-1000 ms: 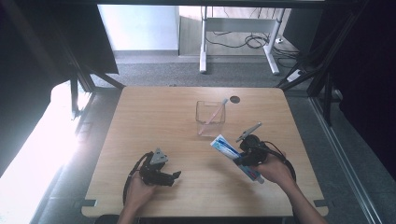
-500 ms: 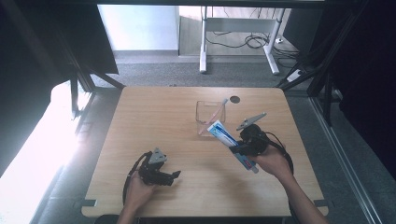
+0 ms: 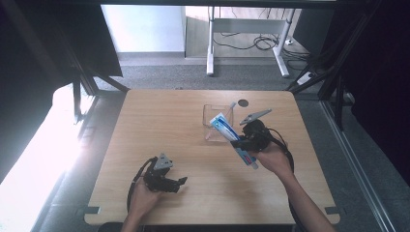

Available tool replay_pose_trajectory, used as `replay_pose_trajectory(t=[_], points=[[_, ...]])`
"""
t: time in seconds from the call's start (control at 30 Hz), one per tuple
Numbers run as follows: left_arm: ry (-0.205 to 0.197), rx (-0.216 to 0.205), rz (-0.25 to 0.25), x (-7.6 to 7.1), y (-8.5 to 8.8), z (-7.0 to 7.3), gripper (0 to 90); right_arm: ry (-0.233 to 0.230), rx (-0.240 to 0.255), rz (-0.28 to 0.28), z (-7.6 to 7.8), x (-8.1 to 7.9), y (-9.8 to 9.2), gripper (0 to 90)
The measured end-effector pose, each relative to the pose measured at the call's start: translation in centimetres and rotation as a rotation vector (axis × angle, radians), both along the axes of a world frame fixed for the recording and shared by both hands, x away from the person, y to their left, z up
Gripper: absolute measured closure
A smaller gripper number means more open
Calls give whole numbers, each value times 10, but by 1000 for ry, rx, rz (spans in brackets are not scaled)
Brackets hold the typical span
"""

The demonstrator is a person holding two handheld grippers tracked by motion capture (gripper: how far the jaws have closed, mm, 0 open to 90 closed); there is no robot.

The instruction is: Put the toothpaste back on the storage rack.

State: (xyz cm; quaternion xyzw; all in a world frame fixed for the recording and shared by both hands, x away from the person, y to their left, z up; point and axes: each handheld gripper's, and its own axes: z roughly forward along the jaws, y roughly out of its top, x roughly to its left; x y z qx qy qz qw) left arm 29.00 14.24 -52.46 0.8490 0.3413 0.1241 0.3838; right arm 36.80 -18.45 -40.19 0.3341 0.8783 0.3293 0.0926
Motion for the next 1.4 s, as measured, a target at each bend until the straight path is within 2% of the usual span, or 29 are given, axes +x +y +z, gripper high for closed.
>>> replay_pose_trajectory(t=[0.33,0.57,0.93,1.27,1.4], points=[[-7,2,0,0,0,-1,128,-30,44,-23,0,13,6,725],[-7,1,-5,0,-1,-1,129,-73,84,-33,3,23,10,725],[-5,2,-10,-1,-2,-1,129,-104,140,-41,4,37,22,725],[-5,3,-13,-1,-1,-1,129,-138,166,-41,7,53,31,726],[-5,1,-14,0,-1,-1,129,-137,202,-52,8,59,32,726]])
